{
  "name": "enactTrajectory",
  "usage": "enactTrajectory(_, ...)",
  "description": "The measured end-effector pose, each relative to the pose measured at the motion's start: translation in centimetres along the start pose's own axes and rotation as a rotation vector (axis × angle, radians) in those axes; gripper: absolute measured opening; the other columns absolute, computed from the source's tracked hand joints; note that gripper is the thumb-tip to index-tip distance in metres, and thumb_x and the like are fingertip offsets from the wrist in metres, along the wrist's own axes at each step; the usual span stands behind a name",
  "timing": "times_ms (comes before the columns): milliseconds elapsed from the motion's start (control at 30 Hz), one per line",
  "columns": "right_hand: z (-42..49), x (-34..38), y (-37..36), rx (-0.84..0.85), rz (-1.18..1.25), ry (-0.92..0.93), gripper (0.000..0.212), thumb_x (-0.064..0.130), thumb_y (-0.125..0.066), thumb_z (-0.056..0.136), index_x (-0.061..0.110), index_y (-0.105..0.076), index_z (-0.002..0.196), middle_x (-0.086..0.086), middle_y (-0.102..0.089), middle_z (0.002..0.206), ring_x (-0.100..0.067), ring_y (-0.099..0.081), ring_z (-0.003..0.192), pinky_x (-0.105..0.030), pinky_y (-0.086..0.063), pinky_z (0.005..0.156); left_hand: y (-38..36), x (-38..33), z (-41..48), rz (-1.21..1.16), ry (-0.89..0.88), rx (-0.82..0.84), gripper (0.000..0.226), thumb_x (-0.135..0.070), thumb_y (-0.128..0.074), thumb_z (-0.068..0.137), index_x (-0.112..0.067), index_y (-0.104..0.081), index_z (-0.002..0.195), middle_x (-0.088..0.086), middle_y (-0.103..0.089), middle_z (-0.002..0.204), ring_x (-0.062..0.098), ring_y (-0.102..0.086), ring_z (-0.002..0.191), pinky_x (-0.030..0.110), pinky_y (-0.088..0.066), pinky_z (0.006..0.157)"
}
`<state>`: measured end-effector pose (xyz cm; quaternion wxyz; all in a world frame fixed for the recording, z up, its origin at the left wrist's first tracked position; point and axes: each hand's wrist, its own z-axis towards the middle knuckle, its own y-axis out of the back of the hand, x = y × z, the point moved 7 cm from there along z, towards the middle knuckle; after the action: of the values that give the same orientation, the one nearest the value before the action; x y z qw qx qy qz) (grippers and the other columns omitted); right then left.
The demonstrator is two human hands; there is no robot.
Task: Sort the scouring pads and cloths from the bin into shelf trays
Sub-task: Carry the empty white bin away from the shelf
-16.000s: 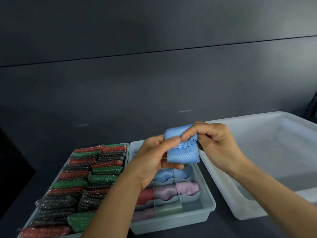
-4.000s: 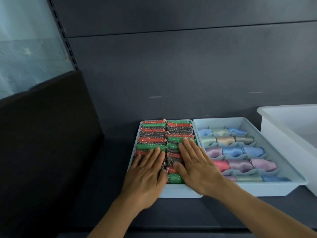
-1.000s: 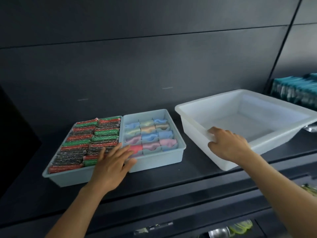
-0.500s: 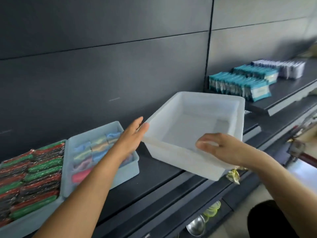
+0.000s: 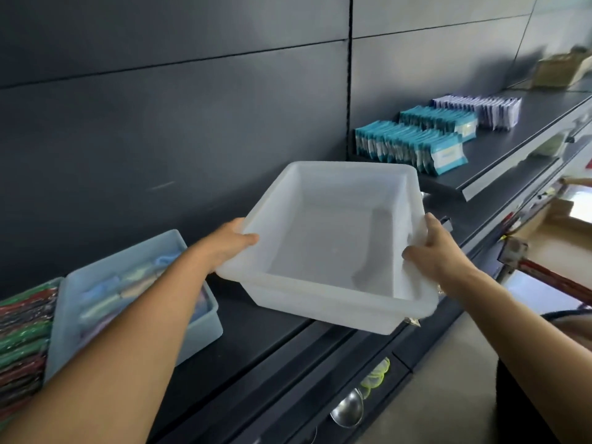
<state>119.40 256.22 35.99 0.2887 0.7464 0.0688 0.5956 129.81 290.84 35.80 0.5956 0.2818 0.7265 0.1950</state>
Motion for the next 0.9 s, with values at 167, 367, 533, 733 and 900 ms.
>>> enactTrajectory(167, -0.5, -1.2, 0.6, 0.022, 0.095, 0.061, 0.062, -0.001, -0.057, 0.087, 0.023, -0.034, 0.139, 0.007, -0.054, 0.095, -0.025, -0.055, 0.098, -0.042, -0.044, 0.079, -0.6, -0.2, -2.6, -0.207, -0.026, -0.038, 0.047, -0.015, -0.061, 0.093, -0.026, -0.049, 0.138, 0.001, -0.064, 0.12, 0.021, -0.062, 0.105, 0.039, -0.048, 0.098)
enactTrajectory(367, -2.0, -4.3, 1.8, -0.076, 0.002, 0.005, 0.06, 0.02, -0.062, 0.085, 0.04, -0.033, 0.134, 0.009, -0.055, 0.106, -0.028, -0.059, 0.104, -0.059, -0.041, 0.1, -2.2, -0.5, -7.0, -0.224, -0.109, -0.15, 0.046, -0.012, -0.058, 0.092, -0.033, -0.052, 0.133, -0.008, -0.066, 0.114, 0.018, -0.064, 0.105, 0.039, -0.051, 0.092)
enactTrajectory(533, -4.5, -6.7, 2.9, -0.146, -0.038, -0.042, 0.063, 0.018, -0.06, 0.087, 0.03, -0.031, 0.141, -0.004, -0.055, 0.117, -0.031, -0.06, 0.097, -0.046, -0.053, 0.084, -4.4, -0.6, -11.1, -0.205, -0.179, -0.177, 0.045, -0.012, -0.055, 0.093, -0.036, -0.051, 0.131, -0.013, -0.065, 0.112, 0.014, -0.063, 0.106, 0.04, -0.05, 0.095)
enactTrajectory(733, -10.2, -10.7, 3.1, -0.277, 0.06, -0.037, 0.064, 0.012, -0.064, 0.086, 0.029, -0.035, 0.14, -0.006, -0.061, 0.118, -0.031, -0.064, 0.095, -0.049, -0.057, 0.081, -6.2, -1.0, -15.4, -0.119, -0.314, -0.137, 0.04, -0.016, -0.05, 0.093, -0.051, -0.047, 0.113, -0.027, -0.063, 0.104, 0.002, -0.061, 0.099, 0.04, -0.053, 0.091)
enactTrajectory(900, -16.7, -12.7, 2.6, -0.397, 0.142, -0.017, 0.062, 0.005, -0.063, 0.088, 0.02, -0.036, 0.142, 0.0, -0.053, 0.119, -0.022, -0.057, 0.102, -0.038, -0.051, 0.089, -7.6, 1.1, -19.2, -0.08, -0.399, -0.088, 0.046, -0.014, -0.047, 0.092, -0.046, -0.043, 0.125, -0.022, -0.063, 0.112, 0.01, -0.061, 0.106, 0.045, -0.051, 0.094)
